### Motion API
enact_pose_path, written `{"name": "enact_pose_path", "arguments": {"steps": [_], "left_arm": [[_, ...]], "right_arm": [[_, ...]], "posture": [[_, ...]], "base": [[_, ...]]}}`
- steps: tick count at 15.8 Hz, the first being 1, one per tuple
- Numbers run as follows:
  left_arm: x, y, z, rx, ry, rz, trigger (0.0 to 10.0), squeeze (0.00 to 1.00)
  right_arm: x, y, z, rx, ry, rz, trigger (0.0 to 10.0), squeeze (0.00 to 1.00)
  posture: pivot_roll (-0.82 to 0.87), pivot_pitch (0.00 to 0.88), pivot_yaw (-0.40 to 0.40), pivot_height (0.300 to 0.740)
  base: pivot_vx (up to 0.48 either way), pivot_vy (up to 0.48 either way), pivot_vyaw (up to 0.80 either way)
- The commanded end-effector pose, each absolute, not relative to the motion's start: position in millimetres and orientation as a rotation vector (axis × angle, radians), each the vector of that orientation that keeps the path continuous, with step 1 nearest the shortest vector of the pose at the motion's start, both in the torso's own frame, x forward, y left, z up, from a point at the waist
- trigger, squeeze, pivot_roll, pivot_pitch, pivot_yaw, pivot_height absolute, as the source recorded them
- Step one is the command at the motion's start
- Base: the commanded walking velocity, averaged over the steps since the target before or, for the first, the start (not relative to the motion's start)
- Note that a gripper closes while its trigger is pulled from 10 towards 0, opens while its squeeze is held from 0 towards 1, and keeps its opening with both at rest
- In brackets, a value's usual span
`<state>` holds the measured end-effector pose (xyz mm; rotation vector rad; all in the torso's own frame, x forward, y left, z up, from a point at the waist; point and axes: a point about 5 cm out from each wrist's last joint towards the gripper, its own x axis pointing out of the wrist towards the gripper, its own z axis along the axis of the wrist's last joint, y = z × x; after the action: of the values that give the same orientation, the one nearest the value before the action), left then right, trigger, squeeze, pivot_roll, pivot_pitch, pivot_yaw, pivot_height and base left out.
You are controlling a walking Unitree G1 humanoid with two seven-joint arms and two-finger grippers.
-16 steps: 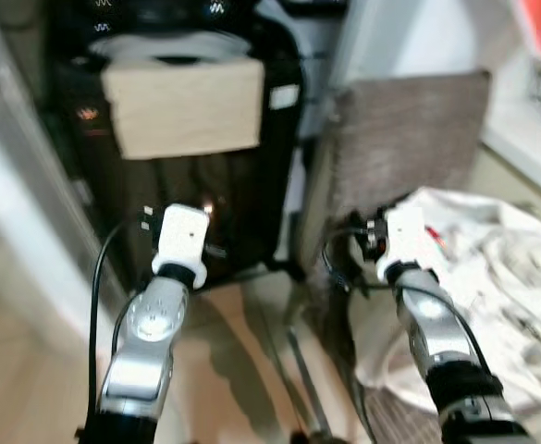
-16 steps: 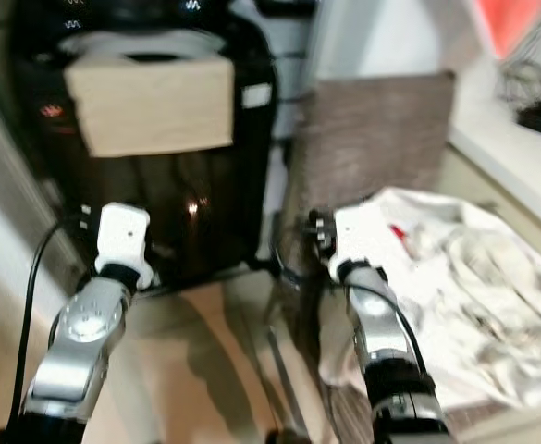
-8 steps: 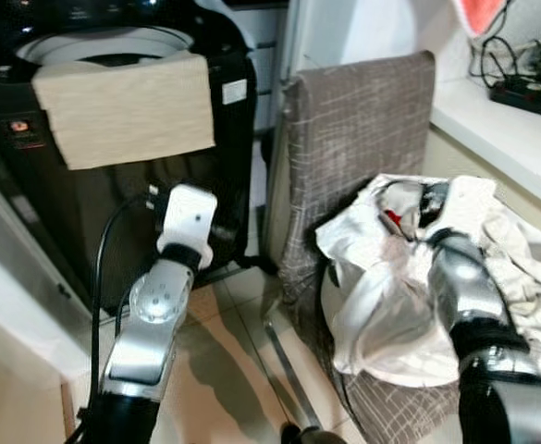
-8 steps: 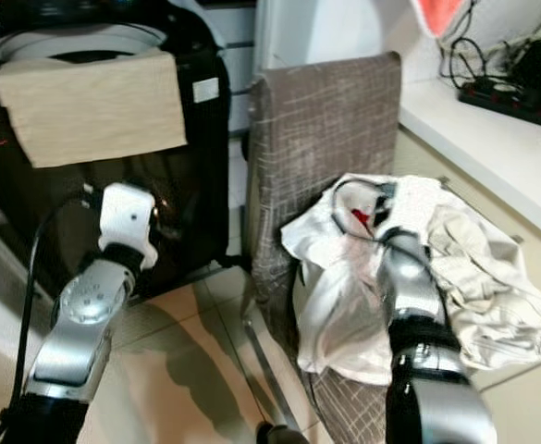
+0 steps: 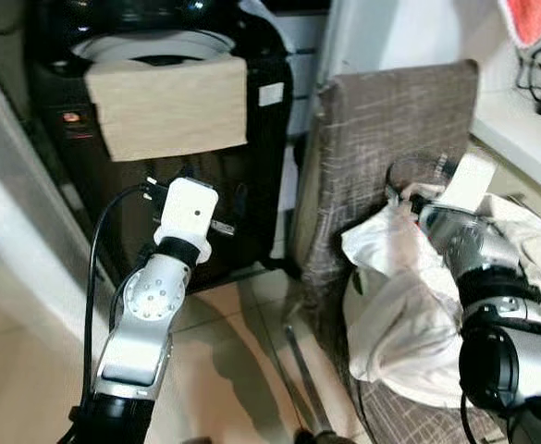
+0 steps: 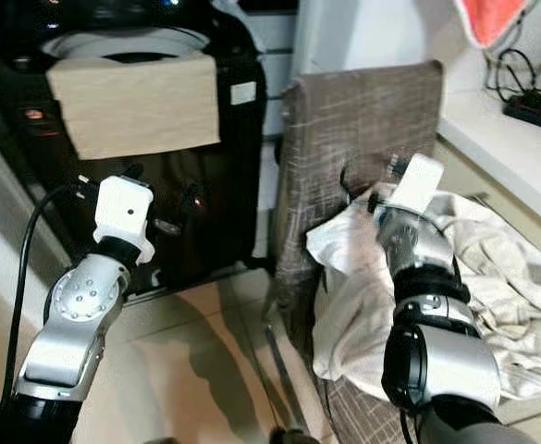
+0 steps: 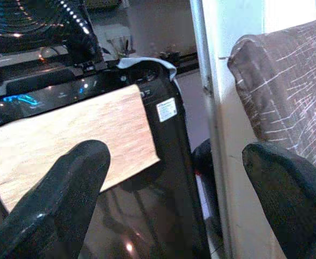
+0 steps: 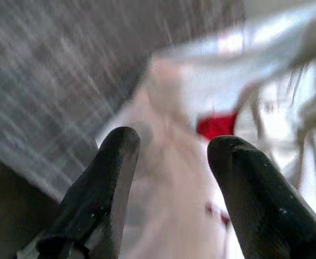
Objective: Clothes washing
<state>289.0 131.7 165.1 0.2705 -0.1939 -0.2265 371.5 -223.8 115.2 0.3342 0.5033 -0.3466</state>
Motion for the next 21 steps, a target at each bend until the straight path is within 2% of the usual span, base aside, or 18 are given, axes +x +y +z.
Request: {"name": "enact_pose_path", "arguments": {"steps": [1,4,8,9,10,12,16,18,20,21], "left_arm": [[289,130,174,0.278,-0.218,-0.229,10.0,0.0],[290,130,176,0.275,-0.223,-0.224,10.0,0.0],[296,125,179,0.262,-0.232,-0.24,10.0,0.0],[298,121,181,0.261,-0.238,-0.249,10.0,0.0],[300,119,183,0.265,-0.247,-0.257,10.0,0.0],[302,120,186,0.267,-0.254,-0.254,10.0,0.0],[302,121,185,0.266,-0.254,-0.245,10.0,0.0],[301,119,185,0.265,-0.255,-0.244,10.0,0.0],[299,119,185,0.264,-0.258,-0.236,10.0,0.0],[299,119,184,0.26,-0.255,-0.232,10.0,0.0]], "right_arm": [[355,-229,88,0.372,0.645,-0.378,10.0,0.0],[345,-235,73,0.366,0.703,-0.407,10.0,0.0],[317,-244,32,0.324,0.795,-0.497,10.0,0.0],[311,-240,23,0.313,0.818,-0.485,4.6,0.0],[312,-226,19,0.305,0.823,-0.406,0.0,0.0],[321,-208,22,0.292,0.801,-0.31,0.0,0.0],[330,-198,30,0.251,0.735,-0.277,0.0,0.0],[353,-190,58,0.107,0.574,-0.173,0.0,0.0],[376,-176,102,-0.285,0.261,-0.025,0.0,0.0],[379,-168,112,-0.355,0.157,0.028,0.0,0.0]], "posture": [[0.05,0.033,-0.036,0.732],[0.05,0.031,-0.035,0.732],[0.03,0.019,-0.02,0.732],[0.03,0.017,-0.019,0.732],[0.03,0.015,-0.02,0.732],[0.04,0.014,-0.022,0.732],[0.05,0.016,-0.026,0.732],[0.05,0.023,-0.032,0.732],[0.06,0.028,-0.039,0.732],[0.06,0.029,-0.039,0.732]], "base": [[0.0,0.0,0.0],[0.0,0.0,0.0],[0.0,0.0,0.0],[0.0,0.0,0.0],[0.0,0.0,0.0],[0.0,0.0,0.0],[0.0,0.0,0.0],[0.0,0.0,0.0],[0.0,0.0,0.0],[0.0,0.0,0.0]]}}
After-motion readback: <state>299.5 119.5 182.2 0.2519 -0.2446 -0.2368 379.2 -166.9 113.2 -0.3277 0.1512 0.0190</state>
